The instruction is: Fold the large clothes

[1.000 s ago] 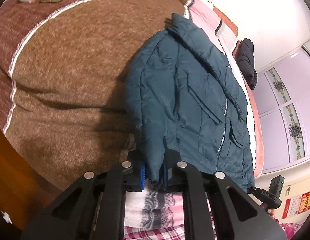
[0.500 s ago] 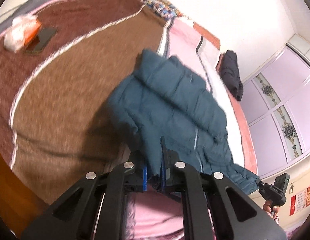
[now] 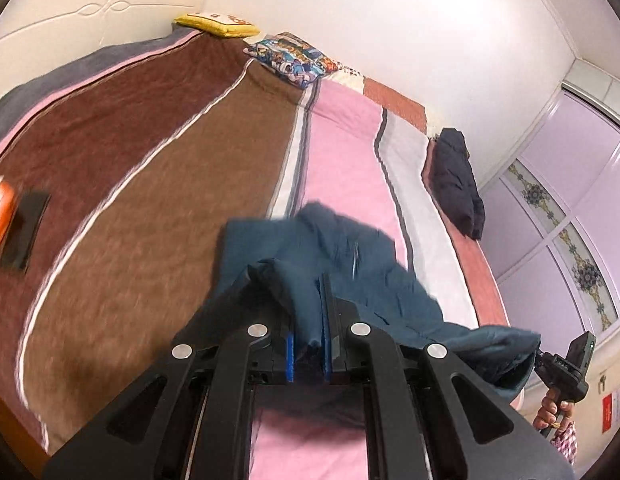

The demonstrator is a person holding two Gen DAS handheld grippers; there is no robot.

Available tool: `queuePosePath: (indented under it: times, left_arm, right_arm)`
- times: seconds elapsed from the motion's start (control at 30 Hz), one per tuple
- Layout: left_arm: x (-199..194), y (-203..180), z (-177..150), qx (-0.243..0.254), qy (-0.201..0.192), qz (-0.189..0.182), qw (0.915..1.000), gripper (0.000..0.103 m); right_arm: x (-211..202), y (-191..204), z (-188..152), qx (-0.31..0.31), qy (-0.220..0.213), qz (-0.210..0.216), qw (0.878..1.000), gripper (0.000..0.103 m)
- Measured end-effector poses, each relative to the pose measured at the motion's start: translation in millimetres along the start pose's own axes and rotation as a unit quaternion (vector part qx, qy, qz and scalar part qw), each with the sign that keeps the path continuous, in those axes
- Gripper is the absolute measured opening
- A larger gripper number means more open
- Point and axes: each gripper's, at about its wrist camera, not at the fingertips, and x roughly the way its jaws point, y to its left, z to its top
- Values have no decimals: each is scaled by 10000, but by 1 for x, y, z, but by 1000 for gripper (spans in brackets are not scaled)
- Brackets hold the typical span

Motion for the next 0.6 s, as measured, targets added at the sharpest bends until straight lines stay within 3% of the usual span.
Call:
queuePosePath:
  times: [0.23, 0.4, 0.6]
  left_arm:
    - [79, -7, 81, -172, 48, 178, 9997, 10]
    - [139, -5, 119, -193, 88, 465, 9987, 10]
    - [223, 7, 145, -310, 214, 716, 9967, 10]
  right_arm:
    - [68, -11, 92, 195, -231, -99, 9995, 8]
    - [136, -19, 149, 229, -296, -407, 9985, 8]
    - [227, -42, 181, 234, -223, -917, 9953, 8]
